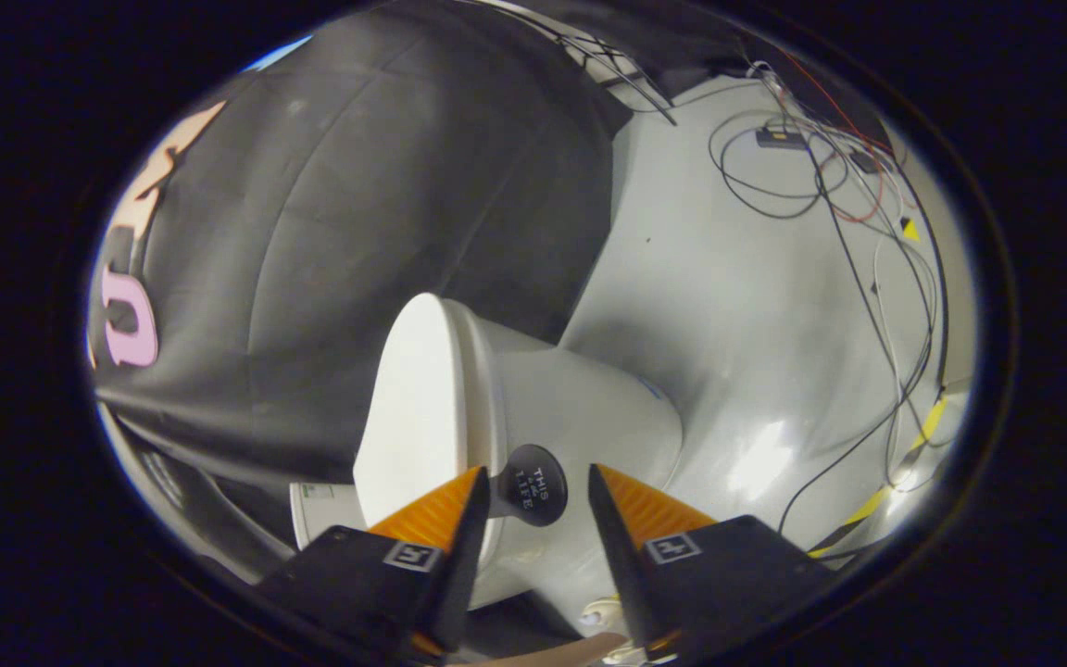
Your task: Open the toilet lid.
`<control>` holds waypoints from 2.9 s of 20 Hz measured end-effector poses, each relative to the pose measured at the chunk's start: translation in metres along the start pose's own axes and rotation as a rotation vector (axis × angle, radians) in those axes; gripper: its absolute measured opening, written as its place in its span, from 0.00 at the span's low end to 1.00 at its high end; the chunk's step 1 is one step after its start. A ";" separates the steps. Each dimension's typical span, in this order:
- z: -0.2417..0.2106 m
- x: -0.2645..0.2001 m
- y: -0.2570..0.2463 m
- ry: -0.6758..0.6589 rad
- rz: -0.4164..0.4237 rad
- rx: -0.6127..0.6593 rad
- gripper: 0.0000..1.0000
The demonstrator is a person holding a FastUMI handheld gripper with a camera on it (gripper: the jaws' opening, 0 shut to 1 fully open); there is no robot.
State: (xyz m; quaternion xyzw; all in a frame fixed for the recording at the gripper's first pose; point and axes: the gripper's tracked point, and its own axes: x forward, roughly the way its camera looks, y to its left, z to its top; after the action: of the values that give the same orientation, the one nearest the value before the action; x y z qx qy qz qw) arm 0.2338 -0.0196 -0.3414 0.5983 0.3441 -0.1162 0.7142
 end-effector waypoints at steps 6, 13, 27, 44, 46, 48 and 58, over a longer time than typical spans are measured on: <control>0.001 -0.006 0.011 0.023 0.119 0.105 0.19; -0.002 -0.011 0.014 0.004 0.104 0.094 0.00; -0.012 -0.058 0.079 -0.115 -0.015 -0.135 0.00; -0.089 -0.130 0.230 -0.367 -0.114 -0.510 0.00; -0.103 -0.135 0.246 -0.404 -0.135 -0.582 0.00; -0.117 -0.140 0.263 -0.442 -0.155 -0.649 0.00; -0.192 -0.144 0.332 -0.544 -0.132 -0.987 0.00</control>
State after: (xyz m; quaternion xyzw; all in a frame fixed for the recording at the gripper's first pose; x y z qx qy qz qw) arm 0.2522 0.2101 -0.0024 0.1192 0.1980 -0.1359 0.9634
